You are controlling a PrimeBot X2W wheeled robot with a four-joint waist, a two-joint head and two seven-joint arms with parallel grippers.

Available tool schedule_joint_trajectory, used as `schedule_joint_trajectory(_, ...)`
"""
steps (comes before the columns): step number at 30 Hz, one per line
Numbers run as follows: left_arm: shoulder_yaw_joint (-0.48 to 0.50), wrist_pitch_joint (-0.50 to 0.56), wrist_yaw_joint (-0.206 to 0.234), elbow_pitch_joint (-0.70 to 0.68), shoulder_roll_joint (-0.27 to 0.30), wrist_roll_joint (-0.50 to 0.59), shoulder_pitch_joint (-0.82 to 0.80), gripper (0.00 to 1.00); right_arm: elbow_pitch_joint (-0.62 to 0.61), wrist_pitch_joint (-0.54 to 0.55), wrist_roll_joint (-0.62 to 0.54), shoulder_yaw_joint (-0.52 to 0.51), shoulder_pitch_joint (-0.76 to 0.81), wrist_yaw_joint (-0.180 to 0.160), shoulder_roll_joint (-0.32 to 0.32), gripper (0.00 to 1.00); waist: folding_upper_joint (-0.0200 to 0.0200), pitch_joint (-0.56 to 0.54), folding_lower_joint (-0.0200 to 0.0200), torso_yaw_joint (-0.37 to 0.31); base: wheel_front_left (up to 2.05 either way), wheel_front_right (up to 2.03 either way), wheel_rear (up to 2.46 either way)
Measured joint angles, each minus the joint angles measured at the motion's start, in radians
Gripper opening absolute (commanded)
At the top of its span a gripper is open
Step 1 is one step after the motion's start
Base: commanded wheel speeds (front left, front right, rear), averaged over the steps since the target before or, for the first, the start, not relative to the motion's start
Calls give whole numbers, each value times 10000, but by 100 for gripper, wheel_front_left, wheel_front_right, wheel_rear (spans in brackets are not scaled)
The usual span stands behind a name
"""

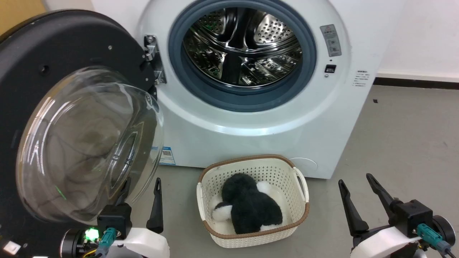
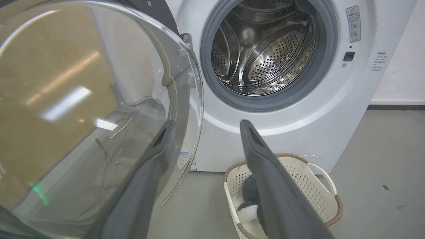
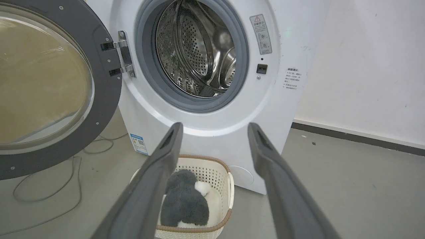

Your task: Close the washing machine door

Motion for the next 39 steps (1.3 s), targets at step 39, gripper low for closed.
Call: schedule_joint_trajectory(39, -265, -826, 428, -121, 31, -88, 255, 100, 311, -838, 523, 504, 106, 0, -2, 100, 0, -20, 0, 2265, 0, 0, 0)
